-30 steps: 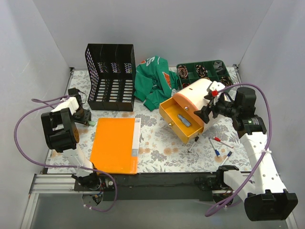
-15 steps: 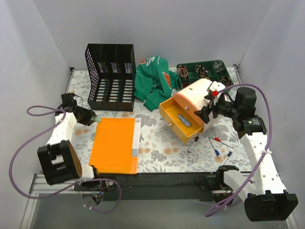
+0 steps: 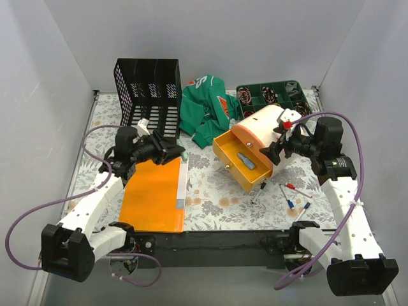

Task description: Organize the desk

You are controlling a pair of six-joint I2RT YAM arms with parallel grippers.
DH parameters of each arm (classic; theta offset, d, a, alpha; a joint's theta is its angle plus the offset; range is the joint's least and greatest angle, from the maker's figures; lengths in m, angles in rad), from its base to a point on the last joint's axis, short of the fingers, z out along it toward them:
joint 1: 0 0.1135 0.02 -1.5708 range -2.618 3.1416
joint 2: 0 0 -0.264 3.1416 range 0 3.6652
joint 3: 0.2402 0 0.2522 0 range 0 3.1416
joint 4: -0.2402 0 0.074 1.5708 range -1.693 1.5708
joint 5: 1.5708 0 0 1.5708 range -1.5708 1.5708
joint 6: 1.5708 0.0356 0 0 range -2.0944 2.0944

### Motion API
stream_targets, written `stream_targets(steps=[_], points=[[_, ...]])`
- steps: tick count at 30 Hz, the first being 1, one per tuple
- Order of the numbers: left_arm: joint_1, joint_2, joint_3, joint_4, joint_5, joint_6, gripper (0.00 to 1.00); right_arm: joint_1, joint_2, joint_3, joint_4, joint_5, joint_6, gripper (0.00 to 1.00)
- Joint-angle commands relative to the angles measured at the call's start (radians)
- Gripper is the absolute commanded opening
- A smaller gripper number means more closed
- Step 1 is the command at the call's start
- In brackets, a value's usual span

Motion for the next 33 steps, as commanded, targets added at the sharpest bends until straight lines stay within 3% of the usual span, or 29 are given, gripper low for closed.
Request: stream_targets(steps=[1, 8, 17, 20, 23, 25, 27, 29, 33], points=[[-0.181, 0.037, 0.034, 0.201, -0.042, -0.128, 0.04, -0.001, -0.016, 0.0, 0.023, 0.001, -0.014, 0.97], [-0.434, 0.18, 0.135, 0.349, -0.177, -0.204, 0.05, -0.002, -0.013, -0.002, 0.025, 0.005, -0.015, 0.97], [-0.534, 0.401, 0.262, 0.448, -0.202, -0.245, 0.13, -0.002, -0.013, -0.005, 0.023, 0.01, -0.02, 0.97], [-0.545, 0.456, 0.283, 0.45, -0.21, -0.242, 0.2, -0.002, -0.013, -0.003, 0.023, 0.014, -0.021, 0.97], [-0.546, 0.482, 0.304, 0.45, -0.213, -0.23, 0.39, -0.002, -0.013, -0.006, 0.025, 0.018, -0.023, 0.97], [-0.546, 0.497, 0.316, 0.45, -0.205, -0.219, 0.57, -0.002, -0.011, -0.006, 0.025, 0.018, -0.023, 0.97], [-0.546, 0.507, 0.329, 0.45, -0.196, -0.202, 0.6, -0.002, -0.008, -0.006, 0.025, 0.018, -0.023, 0.97], [-0.546, 0.513, 0.338, 0.455, -0.188, -0.187, 0.73, -0.002, -0.008, -0.008, 0.025, 0.014, -0.023, 0.97], [-0.546, 0.504, 0.352, 0.456, -0.182, -0.143, 0.74, -0.002, -0.008, -0.011, 0.022, -0.007, -0.027, 0.97]])
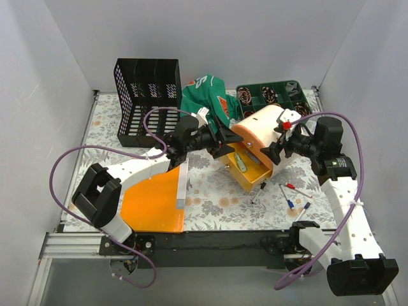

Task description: Organize the desk

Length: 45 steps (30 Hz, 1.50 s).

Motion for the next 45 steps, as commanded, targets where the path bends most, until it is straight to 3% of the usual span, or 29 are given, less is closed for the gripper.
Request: stream_targets(steps=[1, 5, 11, 16, 20, 27, 37, 45], points=[[-0.004, -0.026, 0.043, 0.013, 0.014, 0.076, 0.74, -0.002, -0.008, -0.009, 0.017, -0.035, -0.013, 0.97], [-0.004, -0.084, 0.052, -0.034, -0.004, 0.215, 0.74, -0.004, -0.001, 0.008, -0.01, -0.092, -0.021, 0.96], [-0.004, -0.297, -0.049, -0.143, -0.165, 0.435, 0.77, -0.002, 0.013, 0.092, -0.147, -0.085, -0.067, 0.96], [-0.001, -0.493, -0.289, -0.108, -0.218, 0.48, 0.79, -0.002, 0.007, 0.137, -0.19, -0.042, -0.047, 0.96], [0.002, -0.564, -0.429, -0.054, -0.227, 0.495, 0.8, 0.01, 0.037, 0.149, -0.175, -0.023, 0.025, 0.94], [0.002, -0.467, -0.511, 0.079, -0.156, 0.449, 0.79, 0.162, 0.131, 0.2, -0.176, 0.17, 0.083, 0.9], [-0.012, -0.313, -0.439, 0.105, -0.176, 0.366, 0.77, 0.191, 0.182, 0.243, -0.207, 0.288, 0.033, 0.91], [-0.015, -0.261, -0.422, 0.124, -0.147, 0.4, 0.62, 0.193, 0.219, 0.218, -0.201, 0.31, 0.031, 0.88]])
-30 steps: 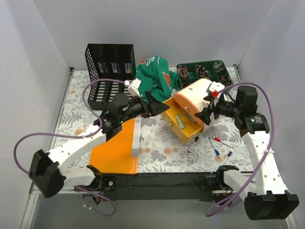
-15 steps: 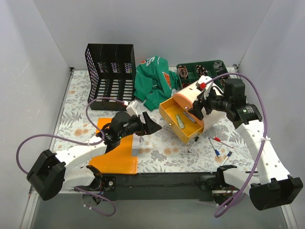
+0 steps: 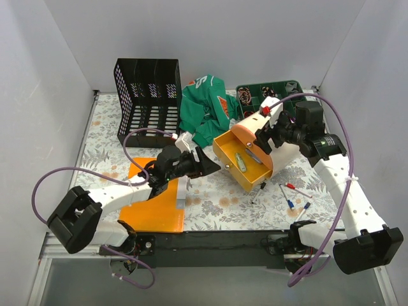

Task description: Organize the desk

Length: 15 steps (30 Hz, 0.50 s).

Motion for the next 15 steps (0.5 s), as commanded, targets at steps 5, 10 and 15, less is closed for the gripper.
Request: stream_targets(steps=[5, 10, 15], points=[[-0.005, 0.118, 0.087, 0.052, 0.063, 0.03, 0.46, 0.004, 0.007, -0.025, -0.026, 0.072, 0.017, 0.86], [-0.016, 0.247, 0.165, 0.089, 0.095, 0.03, 0.39, 0.018, 0.01, -0.049, -0.017, 0.137, 0.022, 0.75], [-0.034, 0.335, 0.293, 0.085, 0.092, 0.039, 0.38, 0.033, 0.007, -0.103, -0.017, 0.124, 0.022, 0.61]])
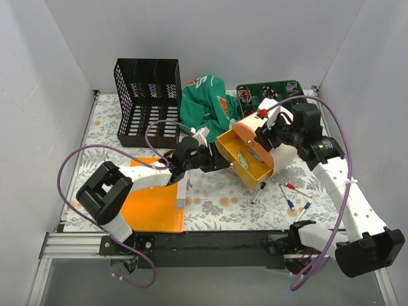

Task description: Organize the desk

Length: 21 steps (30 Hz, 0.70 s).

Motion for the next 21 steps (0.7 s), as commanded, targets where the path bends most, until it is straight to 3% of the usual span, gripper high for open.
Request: stream_targets(steps=[1, 8, 21], points=[[-0.023, 0.061, 0.125, 0.036, 0.021, 0.018, 0.38, 0.004, 0.019, -0.081, -0.065, 0.061, 0.017, 0.59], [-0.046, 0.191, 0.271, 0.05, 0.035, -0.008, 0.38, 0.015, 0.011, -0.132, -0.066, 0.041, 0.016, 0.5], [-0.048, 0.309, 0.438, 0.057, 0.037, -0.026, 0.4, 0.018, 0.01, -0.132, -0.063, 0.049, 0.016, 0.5]])
